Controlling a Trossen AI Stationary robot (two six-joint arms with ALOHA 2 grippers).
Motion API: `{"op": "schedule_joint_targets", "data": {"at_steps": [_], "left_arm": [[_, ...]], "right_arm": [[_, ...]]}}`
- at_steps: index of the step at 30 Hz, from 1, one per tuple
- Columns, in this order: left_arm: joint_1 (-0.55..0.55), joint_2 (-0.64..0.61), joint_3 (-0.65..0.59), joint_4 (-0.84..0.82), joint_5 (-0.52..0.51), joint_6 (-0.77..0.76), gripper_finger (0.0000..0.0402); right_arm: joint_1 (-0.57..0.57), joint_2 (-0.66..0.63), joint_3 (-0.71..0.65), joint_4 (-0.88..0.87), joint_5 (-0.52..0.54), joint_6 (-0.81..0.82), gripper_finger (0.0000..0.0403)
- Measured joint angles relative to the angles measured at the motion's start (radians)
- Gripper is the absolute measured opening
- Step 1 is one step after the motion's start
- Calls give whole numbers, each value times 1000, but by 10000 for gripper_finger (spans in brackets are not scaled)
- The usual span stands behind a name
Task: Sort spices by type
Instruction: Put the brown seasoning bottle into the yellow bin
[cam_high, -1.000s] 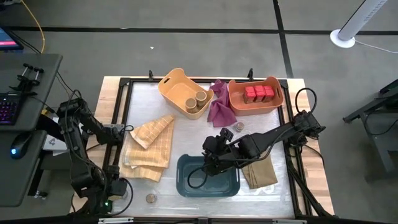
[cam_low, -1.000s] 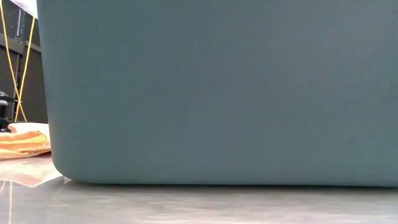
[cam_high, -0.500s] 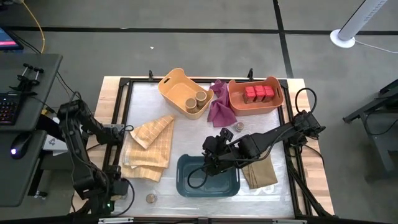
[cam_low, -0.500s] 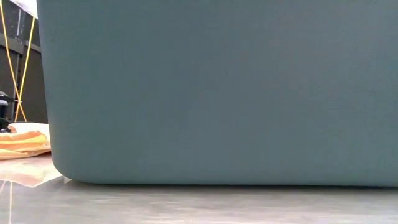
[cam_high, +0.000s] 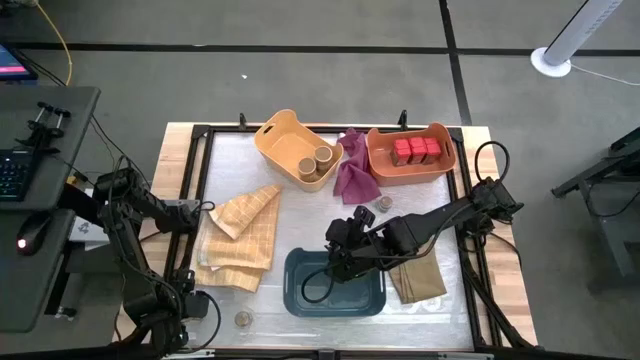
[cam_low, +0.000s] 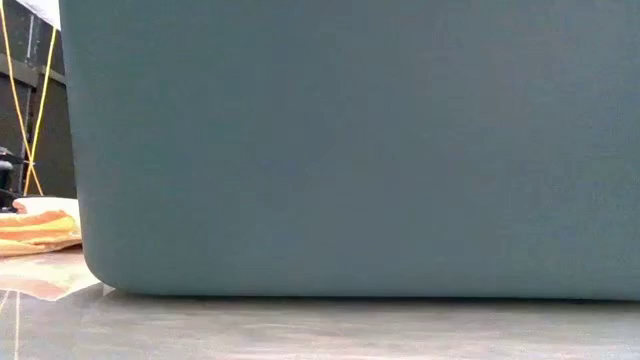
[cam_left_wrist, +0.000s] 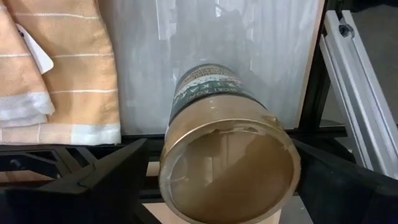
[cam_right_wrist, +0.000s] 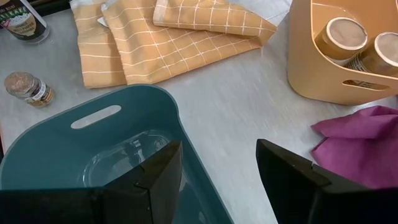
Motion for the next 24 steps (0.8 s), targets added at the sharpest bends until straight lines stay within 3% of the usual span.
{"op": "schedule_joint_targets", "data": {"at_steps": [7, 16, 20, 24], "left_arm": [[0, 0, 0, 3, 4, -14, 338], [1, -2, 1, 5, -19, -69, 243], [5, -10, 2, 11, -42, -105, 241], [27, -58, 37, -7, -137, -143, 241]], "right_arm": [[0, 0, 0, 0, 0, 0, 201], [0, 0, 0, -11, 0, 0, 201], [0, 0, 0, -27, 0, 0, 201], [6, 0, 0, -37, 1, -2, 201]]}}
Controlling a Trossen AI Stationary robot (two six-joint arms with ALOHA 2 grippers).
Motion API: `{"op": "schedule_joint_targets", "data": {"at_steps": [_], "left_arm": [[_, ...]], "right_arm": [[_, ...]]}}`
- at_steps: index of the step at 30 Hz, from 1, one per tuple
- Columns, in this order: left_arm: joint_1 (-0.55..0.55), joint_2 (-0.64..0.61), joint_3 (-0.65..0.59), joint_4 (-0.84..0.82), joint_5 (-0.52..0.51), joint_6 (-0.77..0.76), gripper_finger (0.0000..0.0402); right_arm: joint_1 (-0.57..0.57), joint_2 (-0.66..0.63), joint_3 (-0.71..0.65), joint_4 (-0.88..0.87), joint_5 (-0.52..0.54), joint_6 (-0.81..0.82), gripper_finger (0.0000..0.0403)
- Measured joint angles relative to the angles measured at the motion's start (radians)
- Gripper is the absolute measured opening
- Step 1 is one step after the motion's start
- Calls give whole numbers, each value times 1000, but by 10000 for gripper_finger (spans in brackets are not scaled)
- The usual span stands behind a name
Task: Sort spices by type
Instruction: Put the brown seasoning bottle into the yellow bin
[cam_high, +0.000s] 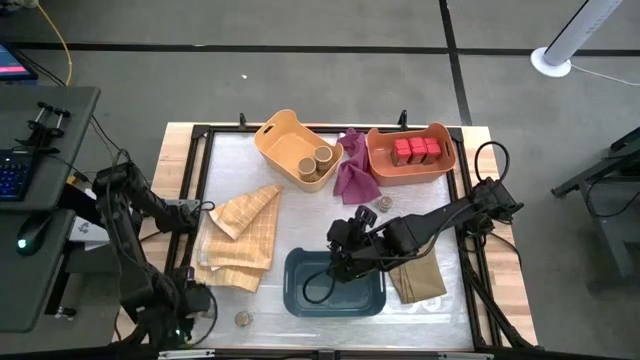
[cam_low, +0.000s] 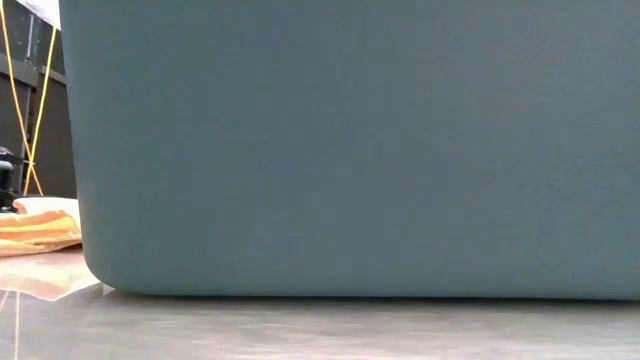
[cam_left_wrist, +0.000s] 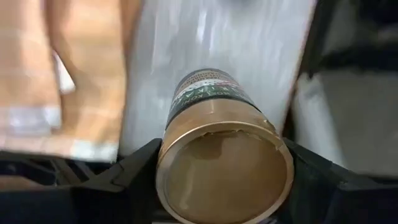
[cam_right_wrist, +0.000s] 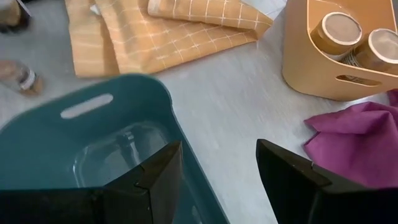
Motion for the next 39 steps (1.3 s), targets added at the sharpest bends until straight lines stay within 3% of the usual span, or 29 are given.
{"op": "schedule_joint_targets", "data": {"at_steps": [6, 9, 11, 15, 21, 25, 31, 35, 39], "left_arm": [[68, -130, 118, -186, -254, -123, 241], [157, -185, 186, -281, -395, -155, 241], [247, -213, 221, -338, -431, -138, 241], [481, -248, 247, -366, -435, 21, 241], [917, -252, 264, -326, -435, 464, 241], [1247, -240, 272, -143, -381, 839, 241], [1659, -133, 274, 84, -120, 1202, 241], [1783, -9, 273, 93, 0, 1313, 241], [1816, 99, 272, 124, 22, 1396, 241]], "right_arm": [[28, -3, 0, -39, 1, -15, 201], [42, -13, 0, -49, 24, -15, 201], [53, -29, 0, -53, 60, -16, 201], [67, -77, 0, -65, 143, -12, 201], [49, -153, 1, -66, 249, -6, 201], [-11, -170, 1, -67, 252, -6, 201], [-122, -170, 1, -73, 175, 61, 201], [-182, -177, 1, -79, 124, 147, 201], [-208, -197, 1, -83, 123, 218, 201]]}}
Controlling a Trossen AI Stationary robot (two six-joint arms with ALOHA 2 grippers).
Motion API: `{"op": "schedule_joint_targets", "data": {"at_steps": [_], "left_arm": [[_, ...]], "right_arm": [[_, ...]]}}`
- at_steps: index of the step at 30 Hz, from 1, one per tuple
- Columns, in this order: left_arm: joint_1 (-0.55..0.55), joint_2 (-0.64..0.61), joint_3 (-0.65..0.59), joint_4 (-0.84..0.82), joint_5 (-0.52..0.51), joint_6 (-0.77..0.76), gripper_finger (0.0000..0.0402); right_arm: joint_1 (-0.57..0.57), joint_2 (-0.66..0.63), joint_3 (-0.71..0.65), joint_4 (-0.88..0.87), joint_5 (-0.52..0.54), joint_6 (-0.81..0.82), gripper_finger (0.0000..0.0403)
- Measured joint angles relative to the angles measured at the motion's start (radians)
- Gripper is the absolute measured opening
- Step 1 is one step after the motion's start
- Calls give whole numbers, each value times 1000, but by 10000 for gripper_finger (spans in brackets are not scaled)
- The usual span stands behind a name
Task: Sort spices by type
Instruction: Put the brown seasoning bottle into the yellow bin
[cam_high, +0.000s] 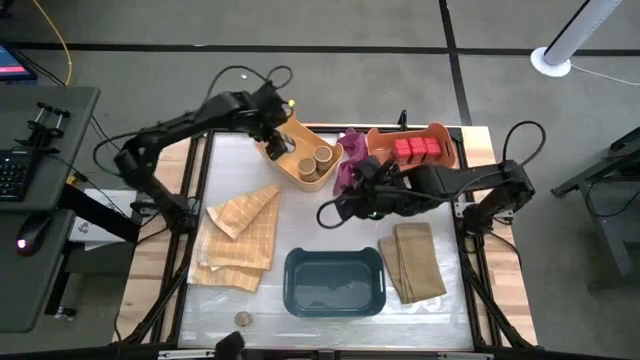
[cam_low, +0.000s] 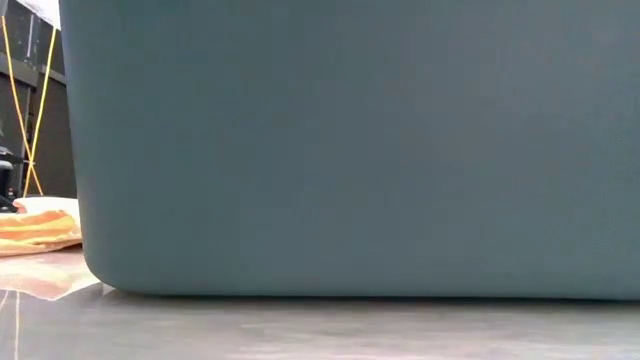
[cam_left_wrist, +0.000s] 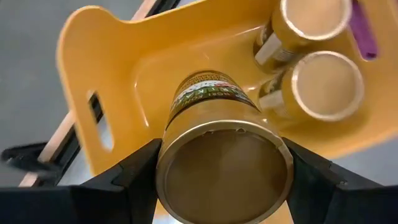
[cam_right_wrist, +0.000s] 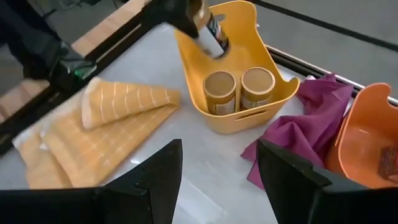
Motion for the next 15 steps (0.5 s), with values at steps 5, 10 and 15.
{"op": "schedule_joint_targets", "data": {"at_steps": [5, 10, 15], "left_arm": [[2, 76, 0, 25, 31, 30, 241], [-1, 116, 8, 24, 48, 31, 241], [-1, 165, 76, 20, 49, 14, 241]], "right_arm": [[-23, -10, 0, 1, 2, 72, 201], [-42, -38, 0, 2, 2, 108, 201], [-56, -98, 0, 0, 13, 106, 201]]}}
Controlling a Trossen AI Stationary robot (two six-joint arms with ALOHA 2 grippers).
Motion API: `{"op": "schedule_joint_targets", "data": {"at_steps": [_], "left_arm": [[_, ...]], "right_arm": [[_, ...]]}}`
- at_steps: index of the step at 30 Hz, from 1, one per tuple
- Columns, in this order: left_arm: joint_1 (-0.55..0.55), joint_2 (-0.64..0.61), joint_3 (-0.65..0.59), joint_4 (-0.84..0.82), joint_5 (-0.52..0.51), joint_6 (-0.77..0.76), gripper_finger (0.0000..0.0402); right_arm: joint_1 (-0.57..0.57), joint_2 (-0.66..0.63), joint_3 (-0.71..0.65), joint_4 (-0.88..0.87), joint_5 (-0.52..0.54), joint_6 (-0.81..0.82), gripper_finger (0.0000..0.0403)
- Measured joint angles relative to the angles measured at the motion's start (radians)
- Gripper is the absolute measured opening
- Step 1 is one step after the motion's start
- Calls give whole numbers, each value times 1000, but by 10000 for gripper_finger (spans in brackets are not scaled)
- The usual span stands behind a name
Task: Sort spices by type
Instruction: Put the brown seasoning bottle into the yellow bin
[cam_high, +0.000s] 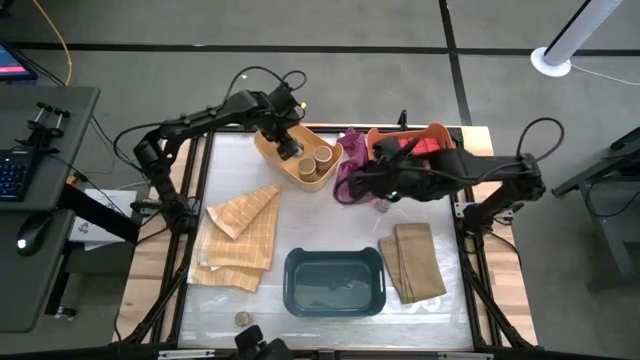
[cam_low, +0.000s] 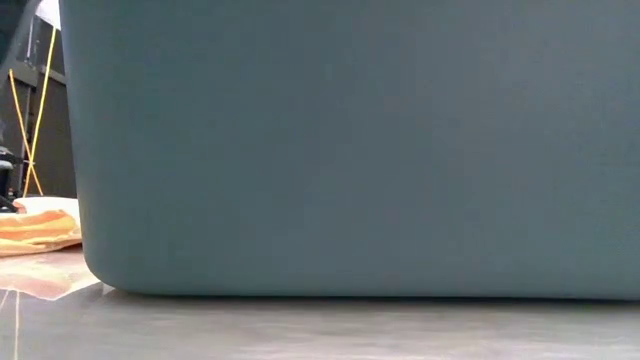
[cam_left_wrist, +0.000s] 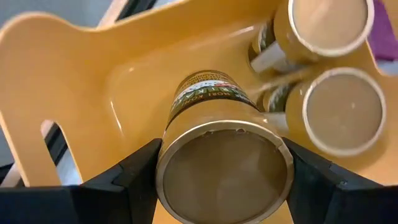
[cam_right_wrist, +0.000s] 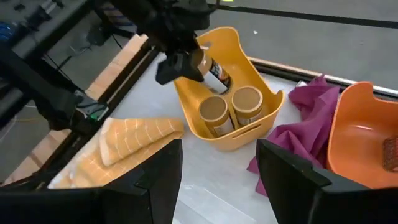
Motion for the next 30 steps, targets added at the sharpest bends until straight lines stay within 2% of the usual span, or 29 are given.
{"op": "schedule_joint_targets", "data": {"at_steps": [13, 20, 30], "left_arm": [[-30, 212, 217, -119, -6, -50, 243], [-41, 243, 249, -106, -6, -89, 290], [-47, 241, 250, -97, -2, -92, 297]], "right_arm": [[-18, -57, 0, -62, -4, -76, 201], [-18, -57, 0, -96, -4, -86, 201], [-18, -57, 0, -98, -1, -95, 201]]}}
